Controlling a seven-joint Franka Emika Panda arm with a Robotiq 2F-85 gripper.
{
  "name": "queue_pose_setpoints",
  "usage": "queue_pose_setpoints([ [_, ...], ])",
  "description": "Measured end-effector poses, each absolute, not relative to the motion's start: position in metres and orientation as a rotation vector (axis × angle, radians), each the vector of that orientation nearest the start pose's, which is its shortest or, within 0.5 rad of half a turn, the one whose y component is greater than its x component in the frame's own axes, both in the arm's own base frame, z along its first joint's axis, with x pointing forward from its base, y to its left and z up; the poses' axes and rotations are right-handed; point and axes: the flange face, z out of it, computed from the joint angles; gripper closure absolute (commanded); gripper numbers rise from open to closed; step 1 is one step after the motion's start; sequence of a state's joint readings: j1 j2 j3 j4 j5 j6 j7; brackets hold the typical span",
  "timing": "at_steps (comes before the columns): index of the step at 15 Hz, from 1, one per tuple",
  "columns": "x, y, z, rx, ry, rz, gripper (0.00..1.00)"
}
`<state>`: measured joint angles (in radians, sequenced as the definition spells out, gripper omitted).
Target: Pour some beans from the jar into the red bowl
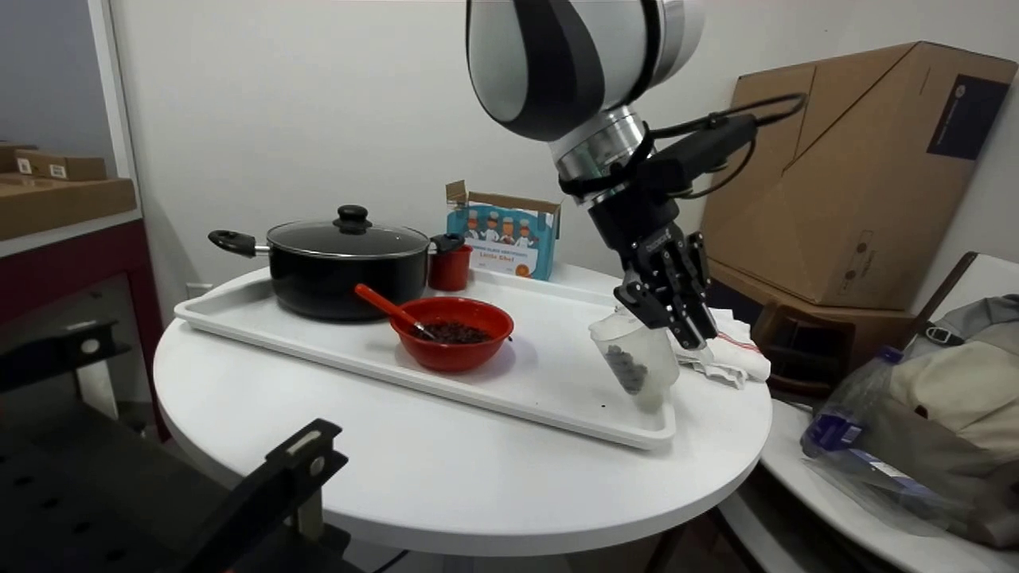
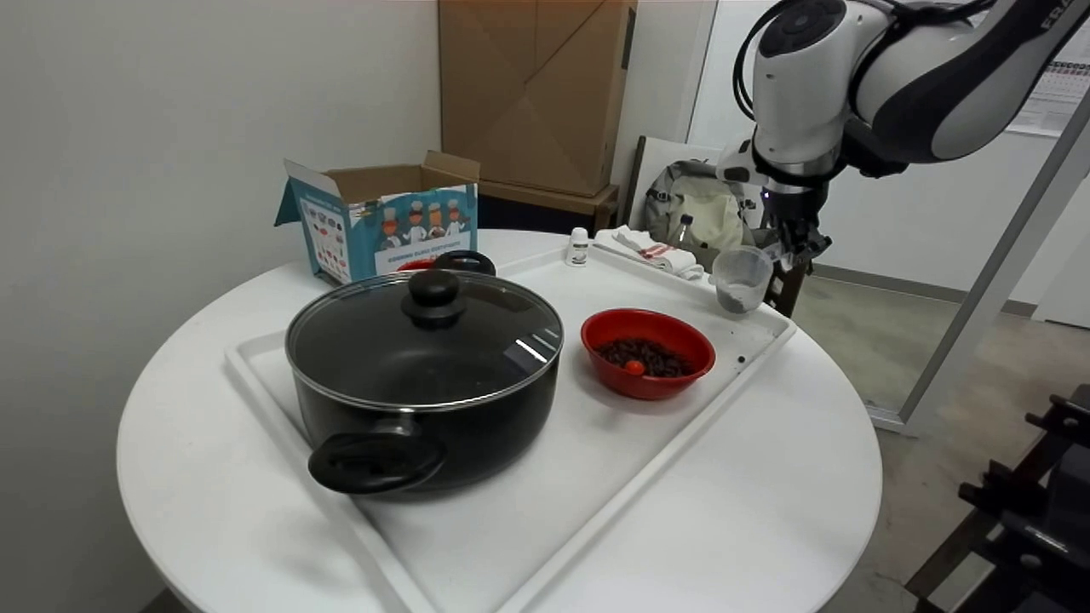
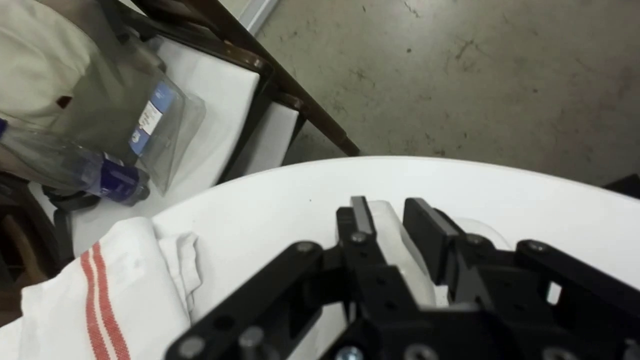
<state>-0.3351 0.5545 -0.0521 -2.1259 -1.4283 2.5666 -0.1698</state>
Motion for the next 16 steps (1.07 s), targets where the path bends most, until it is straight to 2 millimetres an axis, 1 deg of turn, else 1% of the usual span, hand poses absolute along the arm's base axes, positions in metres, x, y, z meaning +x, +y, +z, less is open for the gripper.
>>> queue_pose_setpoints([
  [4,0.514,-0.205,0.121,2.348,1.264,-0.178,0.88],
  [8,0.518,-0.211,0.11,2.545,1.225,0.002,0.88],
  [11,0.52,-0.212,0.096,2.701,1.195,0.076,0.88],
  [14,0.524,-0.216,0.092,2.818,1.159,0.128,0.88],
  [16,0.526,-0.22,0.092,2.886,1.132,0.12,0.87],
])
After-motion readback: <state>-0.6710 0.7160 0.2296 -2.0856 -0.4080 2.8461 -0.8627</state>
